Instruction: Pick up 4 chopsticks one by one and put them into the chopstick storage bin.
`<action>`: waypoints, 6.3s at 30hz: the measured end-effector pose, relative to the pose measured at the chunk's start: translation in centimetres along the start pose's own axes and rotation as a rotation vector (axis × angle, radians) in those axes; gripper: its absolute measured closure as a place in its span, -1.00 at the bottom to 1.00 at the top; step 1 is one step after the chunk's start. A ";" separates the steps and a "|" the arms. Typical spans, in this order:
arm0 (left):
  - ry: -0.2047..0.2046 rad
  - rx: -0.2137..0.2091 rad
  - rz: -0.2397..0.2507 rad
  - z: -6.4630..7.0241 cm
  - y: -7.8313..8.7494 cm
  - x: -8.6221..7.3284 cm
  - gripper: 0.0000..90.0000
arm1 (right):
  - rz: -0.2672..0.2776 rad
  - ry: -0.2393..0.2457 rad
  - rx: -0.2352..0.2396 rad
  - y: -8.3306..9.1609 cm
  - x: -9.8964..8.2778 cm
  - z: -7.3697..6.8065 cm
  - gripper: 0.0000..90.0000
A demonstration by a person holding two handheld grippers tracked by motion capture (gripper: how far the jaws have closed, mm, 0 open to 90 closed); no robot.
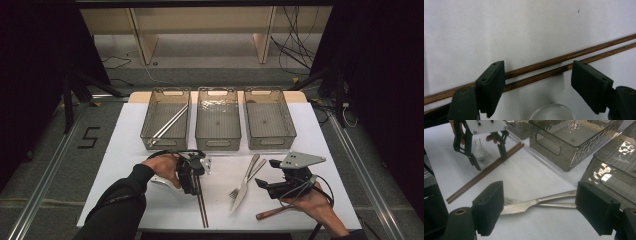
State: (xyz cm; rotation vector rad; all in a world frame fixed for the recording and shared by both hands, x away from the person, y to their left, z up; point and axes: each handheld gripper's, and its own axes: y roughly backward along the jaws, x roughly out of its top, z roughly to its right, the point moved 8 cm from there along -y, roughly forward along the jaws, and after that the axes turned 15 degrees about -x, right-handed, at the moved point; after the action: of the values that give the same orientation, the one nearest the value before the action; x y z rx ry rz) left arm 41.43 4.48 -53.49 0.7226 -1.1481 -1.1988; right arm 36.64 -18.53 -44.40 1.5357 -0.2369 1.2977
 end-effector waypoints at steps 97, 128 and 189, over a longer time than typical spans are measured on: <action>-0.153 0.049 -0.195 1.1 -0.4 -0.4 0.77 | -0.005 0.008 0.009 0.0 0.0 -0.1 -0.44; -0.204 0.089 -0.195 1.1 0.6 -0.1 0.87 | -0.007 0.009 0.011 0.0 0.0 -0.1 -0.44; 0.281 0.328 0.247 -0.1 10.8 -3.6 0.87 | -0.003 0.000 0.005 -0.1 0.1 0.0 -0.45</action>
State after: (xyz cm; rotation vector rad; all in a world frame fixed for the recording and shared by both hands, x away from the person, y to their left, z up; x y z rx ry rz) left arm 45.25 10.73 -44.73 0.9337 -1.1682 -0.6833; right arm 36.74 -18.51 -44.38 1.5397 -0.2311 1.2972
